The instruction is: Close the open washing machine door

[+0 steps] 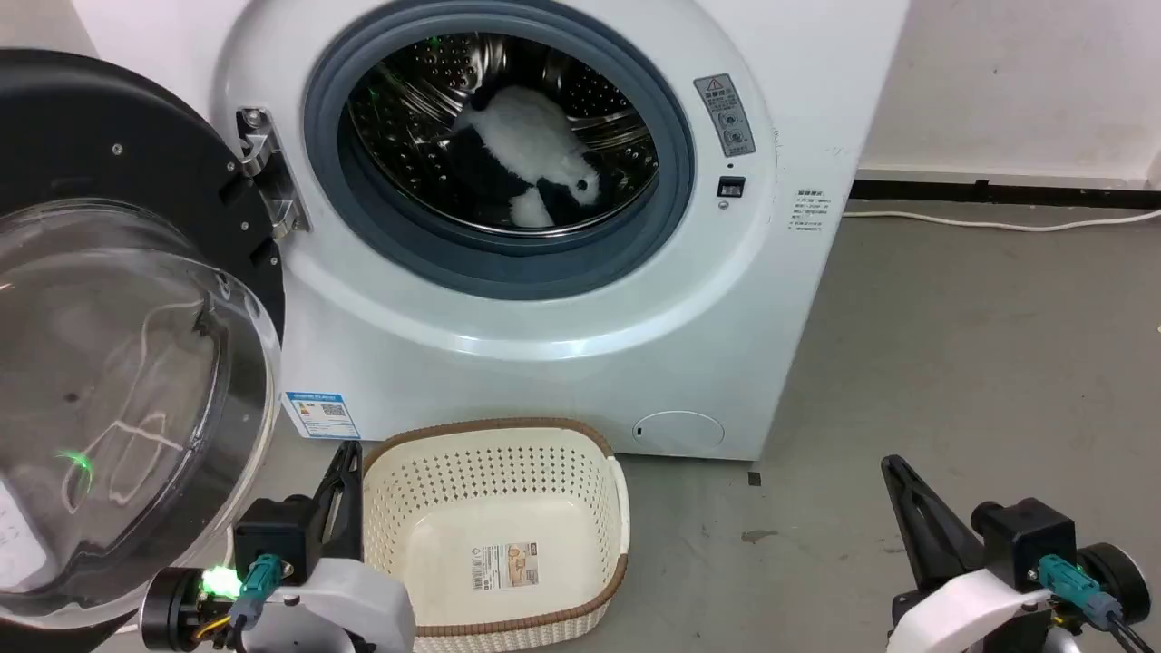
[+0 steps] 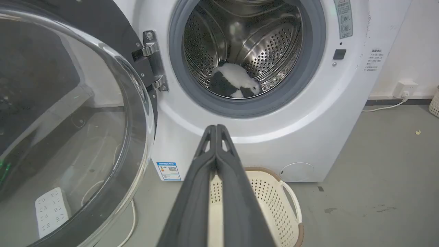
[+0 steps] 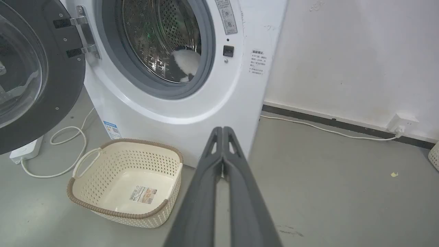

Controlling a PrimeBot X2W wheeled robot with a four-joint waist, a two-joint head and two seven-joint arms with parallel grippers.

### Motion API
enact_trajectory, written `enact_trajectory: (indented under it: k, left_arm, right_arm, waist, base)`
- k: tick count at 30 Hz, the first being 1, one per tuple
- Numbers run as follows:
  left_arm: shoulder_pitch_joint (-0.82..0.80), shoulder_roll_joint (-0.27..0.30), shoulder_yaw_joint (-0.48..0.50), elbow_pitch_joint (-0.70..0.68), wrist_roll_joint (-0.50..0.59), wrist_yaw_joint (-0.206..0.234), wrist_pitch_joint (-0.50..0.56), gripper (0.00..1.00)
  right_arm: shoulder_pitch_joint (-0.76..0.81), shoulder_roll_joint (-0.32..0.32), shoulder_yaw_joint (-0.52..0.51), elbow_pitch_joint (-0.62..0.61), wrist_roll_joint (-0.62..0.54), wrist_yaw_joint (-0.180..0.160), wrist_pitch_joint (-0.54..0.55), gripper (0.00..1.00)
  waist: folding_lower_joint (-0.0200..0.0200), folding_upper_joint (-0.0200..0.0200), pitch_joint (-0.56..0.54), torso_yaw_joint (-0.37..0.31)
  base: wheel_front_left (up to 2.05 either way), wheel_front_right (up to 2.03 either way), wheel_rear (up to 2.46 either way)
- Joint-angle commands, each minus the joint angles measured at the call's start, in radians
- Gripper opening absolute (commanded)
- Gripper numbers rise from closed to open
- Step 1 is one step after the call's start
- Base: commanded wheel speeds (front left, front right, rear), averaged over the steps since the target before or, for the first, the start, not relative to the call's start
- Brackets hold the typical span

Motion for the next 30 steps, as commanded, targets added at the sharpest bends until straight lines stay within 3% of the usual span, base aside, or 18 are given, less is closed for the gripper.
enact_trajectory:
  k: [1, 30]
  left_arm:
    - [0.014, 0.000, 0.001, -0.004, 0.003, 0.002, 0.000, 0.00]
    - [0.014, 0.000, 0.001, -0.004, 0.003, 0.002, 0.000, 0.00]
  right_arm:
    - [-0.014, 0.005, 0.000, -0.005, -0.006, 0.001, 0.000, 0.00]
    - [-0.014, 0.005, 0.000, -0.005, -0.006, 0.001, 0.000, 0.00]
  waist:
    - [0.0000, 0.0000, 0.000, 0.000]
    - [0.0000, 0.0000, 0.000, 0.000]
  base:
    - [0.00, 0.00, 0.00]
    - [0.00, 0.00, 0.00]
